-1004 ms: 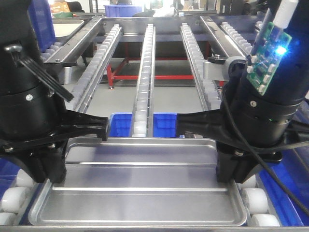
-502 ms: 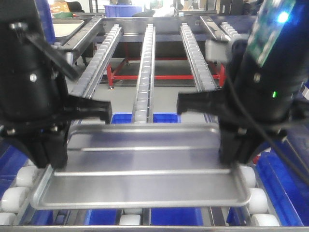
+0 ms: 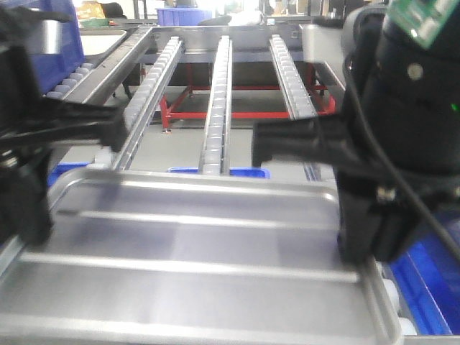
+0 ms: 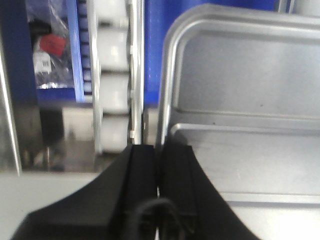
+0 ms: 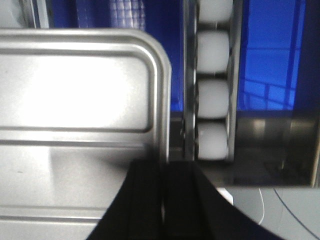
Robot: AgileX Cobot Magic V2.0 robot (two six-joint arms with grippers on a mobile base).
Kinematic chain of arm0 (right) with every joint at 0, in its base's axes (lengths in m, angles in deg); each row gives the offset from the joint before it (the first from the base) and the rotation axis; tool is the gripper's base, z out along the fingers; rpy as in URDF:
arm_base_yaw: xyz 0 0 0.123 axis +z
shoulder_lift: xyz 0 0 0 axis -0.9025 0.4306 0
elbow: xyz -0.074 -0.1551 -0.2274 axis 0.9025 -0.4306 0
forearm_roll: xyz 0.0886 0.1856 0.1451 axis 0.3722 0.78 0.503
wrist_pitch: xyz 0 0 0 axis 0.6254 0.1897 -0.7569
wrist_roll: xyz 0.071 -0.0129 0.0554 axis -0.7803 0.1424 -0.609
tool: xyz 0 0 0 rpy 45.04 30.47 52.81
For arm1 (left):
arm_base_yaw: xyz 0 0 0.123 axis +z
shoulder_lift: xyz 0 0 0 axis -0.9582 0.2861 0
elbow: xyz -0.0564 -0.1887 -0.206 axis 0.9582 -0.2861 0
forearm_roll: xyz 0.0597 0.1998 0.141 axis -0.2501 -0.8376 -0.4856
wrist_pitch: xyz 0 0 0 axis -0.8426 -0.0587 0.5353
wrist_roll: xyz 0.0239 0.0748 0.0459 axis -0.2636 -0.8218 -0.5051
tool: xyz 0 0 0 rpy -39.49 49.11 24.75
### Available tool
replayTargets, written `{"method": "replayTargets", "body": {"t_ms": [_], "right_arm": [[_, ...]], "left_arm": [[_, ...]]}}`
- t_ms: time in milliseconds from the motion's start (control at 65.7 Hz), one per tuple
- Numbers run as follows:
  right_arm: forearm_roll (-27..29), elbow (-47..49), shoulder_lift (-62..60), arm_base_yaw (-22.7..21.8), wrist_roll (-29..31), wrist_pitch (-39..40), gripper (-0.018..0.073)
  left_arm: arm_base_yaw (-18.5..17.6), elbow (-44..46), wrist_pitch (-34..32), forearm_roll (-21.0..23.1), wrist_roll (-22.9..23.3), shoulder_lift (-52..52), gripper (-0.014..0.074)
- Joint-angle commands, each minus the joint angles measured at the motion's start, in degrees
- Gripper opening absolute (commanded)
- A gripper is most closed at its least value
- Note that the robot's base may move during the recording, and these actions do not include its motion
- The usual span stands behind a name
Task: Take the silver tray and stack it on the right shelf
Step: 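Lift the tray with both grippers and pull it back off the rollers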
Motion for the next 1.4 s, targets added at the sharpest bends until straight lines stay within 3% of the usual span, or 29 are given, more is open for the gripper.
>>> {"method": "replayTargets", "body": {"t_ms": [0, 167, 335, 517, 1384], "right_arm": [[0.5, 0.6, -2.9, 2.1, -2.5, 3.0, 0.007], [-1.4, -2.4, -5.0, 6.1, -9.2, 2.9, 0.007], [-5.4, -5.3, -7.3, 11.1, -17.2, -0.6, 0.007], [-6.8, -5.8, -9.5, 13.5, -18.4, -2.6, 0.007], [-7.9, -7.1, -11.7, 13.4, -16.8, -4.6, 0.007]], "left_arm": [[-2.3, -1.2, -2.6, 0.4, 4.1, -4.6, -0.01], [-6.1, -5.4, -2.5, -0.2, 8.9, -8.3, -0.01], [-12.5, -6.2, -1.6, -3.1, 15.9, -8.8, -0.0099], [-16.1, -6.2, 1.0, -4.3, 20.1, -8.8, -0.01], [-16.7, -4.1, 1.2, -4.6, 21.0, -5.4, -0.01]]}}
